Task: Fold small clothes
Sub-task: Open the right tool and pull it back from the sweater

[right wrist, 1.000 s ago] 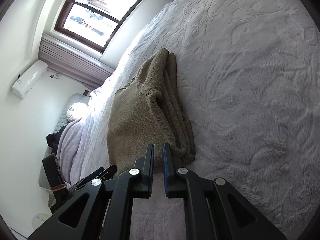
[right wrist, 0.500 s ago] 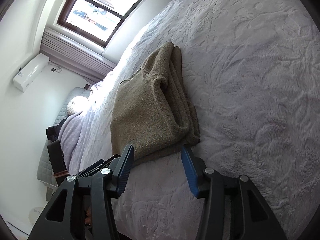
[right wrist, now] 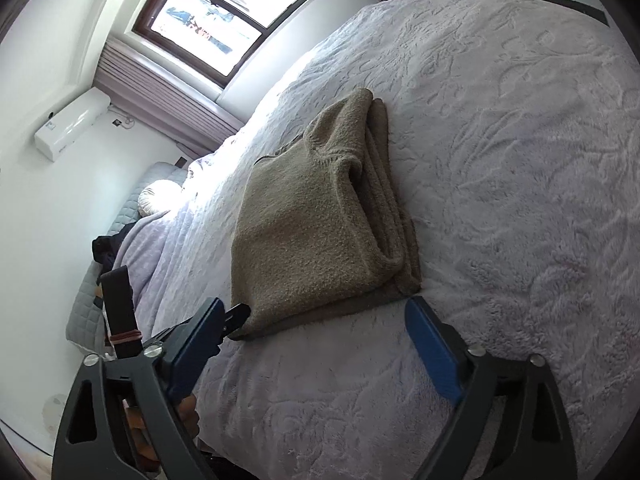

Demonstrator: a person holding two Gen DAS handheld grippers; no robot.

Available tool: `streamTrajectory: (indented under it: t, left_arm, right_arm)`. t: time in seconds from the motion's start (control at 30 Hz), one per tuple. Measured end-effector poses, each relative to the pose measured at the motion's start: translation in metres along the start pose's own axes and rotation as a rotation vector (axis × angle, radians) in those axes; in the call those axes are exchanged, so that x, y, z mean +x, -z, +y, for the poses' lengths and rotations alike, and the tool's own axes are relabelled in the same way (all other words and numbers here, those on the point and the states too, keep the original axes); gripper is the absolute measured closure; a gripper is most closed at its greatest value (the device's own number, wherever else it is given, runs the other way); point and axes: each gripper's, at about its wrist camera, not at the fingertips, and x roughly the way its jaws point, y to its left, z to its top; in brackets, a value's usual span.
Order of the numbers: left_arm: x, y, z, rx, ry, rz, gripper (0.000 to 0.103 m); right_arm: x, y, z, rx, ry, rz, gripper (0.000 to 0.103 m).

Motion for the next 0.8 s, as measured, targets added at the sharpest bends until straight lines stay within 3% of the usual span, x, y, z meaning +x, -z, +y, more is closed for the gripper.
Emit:
streamTrajectory:
  t: [0.43, 0.8]
  left_arm:
    - [0.007, 0.0, 0.006, -0.012, 0.035, 0.023, 0.001]
    - [0.014, -0.003, 0.017, -0.016, 0.13, 0.059, 0.001]
  right_arm:
    - [-0.001, 0.0, 0.002, -0.022, 0.014, 0.061, 0.0]
    - [0.002, -0.008, -0.001, -0.009, 0.023, 0.103, 0.0]
